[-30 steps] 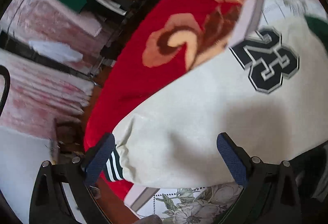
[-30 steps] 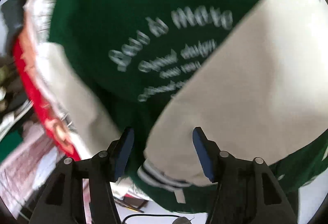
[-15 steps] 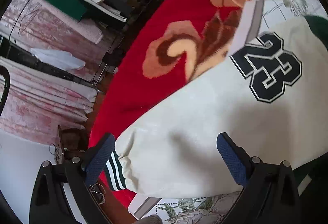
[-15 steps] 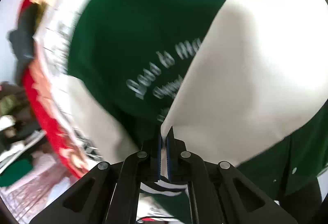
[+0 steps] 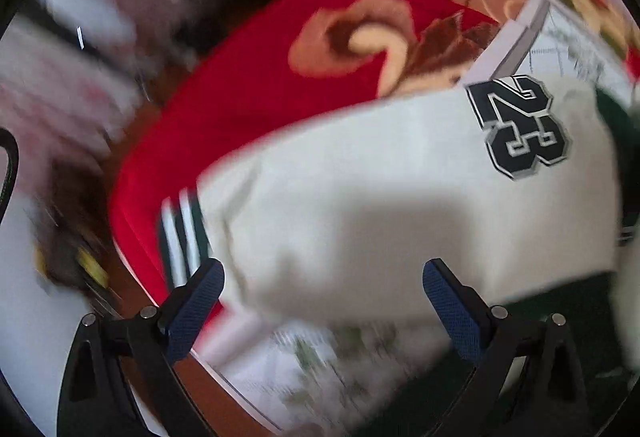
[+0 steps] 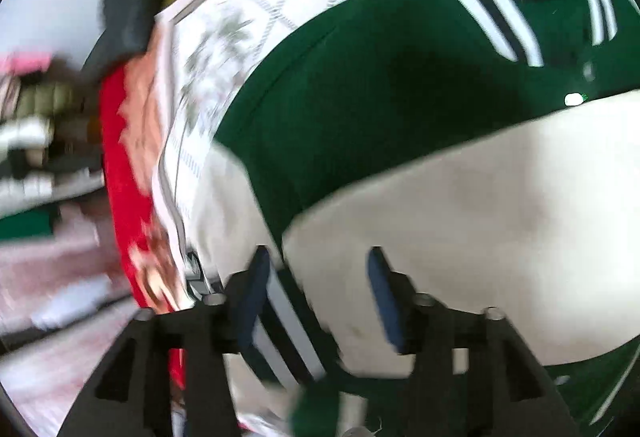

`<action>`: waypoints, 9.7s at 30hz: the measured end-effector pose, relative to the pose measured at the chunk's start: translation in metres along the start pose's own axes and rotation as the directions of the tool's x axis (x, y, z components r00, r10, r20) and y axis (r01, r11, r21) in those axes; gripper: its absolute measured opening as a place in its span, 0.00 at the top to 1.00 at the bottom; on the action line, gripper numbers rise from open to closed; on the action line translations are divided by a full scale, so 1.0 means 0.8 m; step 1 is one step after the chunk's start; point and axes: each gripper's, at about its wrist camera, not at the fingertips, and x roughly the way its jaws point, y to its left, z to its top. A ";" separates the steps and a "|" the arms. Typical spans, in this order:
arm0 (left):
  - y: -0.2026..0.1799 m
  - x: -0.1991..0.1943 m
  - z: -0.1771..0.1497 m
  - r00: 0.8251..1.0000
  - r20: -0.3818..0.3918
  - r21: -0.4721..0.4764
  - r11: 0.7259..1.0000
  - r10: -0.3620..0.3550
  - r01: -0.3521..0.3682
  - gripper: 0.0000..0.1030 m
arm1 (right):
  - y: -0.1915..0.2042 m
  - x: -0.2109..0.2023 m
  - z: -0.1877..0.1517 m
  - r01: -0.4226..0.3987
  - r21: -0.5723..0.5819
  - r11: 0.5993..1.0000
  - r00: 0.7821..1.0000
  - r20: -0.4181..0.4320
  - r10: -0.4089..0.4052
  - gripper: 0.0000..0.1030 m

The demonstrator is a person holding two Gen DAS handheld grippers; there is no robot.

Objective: Fold large clothes

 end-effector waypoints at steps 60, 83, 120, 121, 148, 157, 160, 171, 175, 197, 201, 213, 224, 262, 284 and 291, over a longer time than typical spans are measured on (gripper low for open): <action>-0.304 -0.262 0.022 0.772 0.414 0.446 0.847 -0.482 0.289 0.98 | -0.230 -0.177 -0.132 0.366 0.051 0.929 0.878 0.310 -0.363 0.14; -0.553 -0.167 -0.184 0.900 0.048 0.651 0.697 -0.433 0.301 0.00 | -0.580 -0.275 -0.177 0.222 0.323 0.920 0.936 0.194 -0.294 0.14; -0.435 -0.107 -0.077 0.957 0.278 0.463 0.885 -0.084 -0.057 0.00 | -0.476 -0.208 -0.037 0.157 0.050 0.986 0.971 0.175 -0.163 0.98; -0.428 -0.103 -0.071 0.957 0.284 0.464 0.882 -0.062 -0.080 0.00 | -0.473 -0.201 -0.033 0.175 0.025 0.984 0.973 0.150 -0.176 0.97; -0.539 -0.035 0.032 0.848 0.524 0.558 0.721 0.079 -0.412 0.00 | -0.332 -0.058 0.122 0.052 0.403 0.914 0.990 -0.139 0.005 0.47; -0.515 -0.047 0.040 0.876 0.481 0.546 0.768 0.040 -0.335 0.00 | -0.300 -0.115 0.129 0.027 0.395 0.918 0.996 0.063 -0.056 1.00; -0.498 -0.057 0.042 0.883 0.470 0.541 0.782 0.024 -0.309 0.00 | -0.274 -0.149 0.149 -0.034 0.318 0.948 0.991 0.131 -0.008 1.00; -0.339 -0.079 -0.076 0.958 0.284 0.629 0.748 0.032 -0.212 0.00 | -0.270 -0.138 -0.132 0.051 -0.011 0.999 0.975 -0.217 -0.052 0.62; -0.272 -0.054 -0.145 0.982 0.160 0.682 0.709 0.096 -0.181 0.00 | -0.293 -0.082 -0.262 0.095 0.059 0.994 0.931 -0.358 -0.067 0.62; -0.151 -0.044 -0.271 0.969 0.197 0.589 0.772 0.147 -0.237 0.00 | -0.346 -0.108 -0.407 0.042 0.230 0.972 0.984 -0.180 0.001 1.00; -0.143 -0.041 -0.272 0.968 0.204 0.593 0.768 0.146 -0.241 0.00 | -0.340 -0.086 -0.411 -0.034 0.202 0.979 0.947 -0.305 0.096 1.00; -0.191 -0.122 -0.311 0.982 0.182 0.666 0.741 -0.049 -0.086 0.00 | -0.508 -0.250 -0.489 0.121 0.209 0.970 0.987 -0.132 -0.095 0.69; -0.364 -0.122 -0.325 0.960 0.277 0.683 0.710 -0.036 -0.170 0.00 | -0.605 -0.352 -0.321 0.220 0.140 0.965 0.970 0.071 -0.231 0.69; -0.396 -0.057 -0.336 0.962 0.230 0.494 0.834 0.147 -0.246 0.00 | -0.722 -0.325 -0.195 0.202 0.001 0.979 0.977 -0.064 -0.201 0.67; -0.510 -0.160 -0.693 0.715 0.581 0.531 0.484 0.390 -0.696 0.00 | -0.848 -0.428 -0.242 0.142 -0.167 0.976 0.970 -0.171 -0.170 0.24; -0.526 -0.119 -0.653 0.684 0.541 0.493 0.474 0.489 -0.729 0.00 | -0.867 -0.439 -0.214 0.101 -0.135 0.986 0.978 -0.166 -0.123 0.24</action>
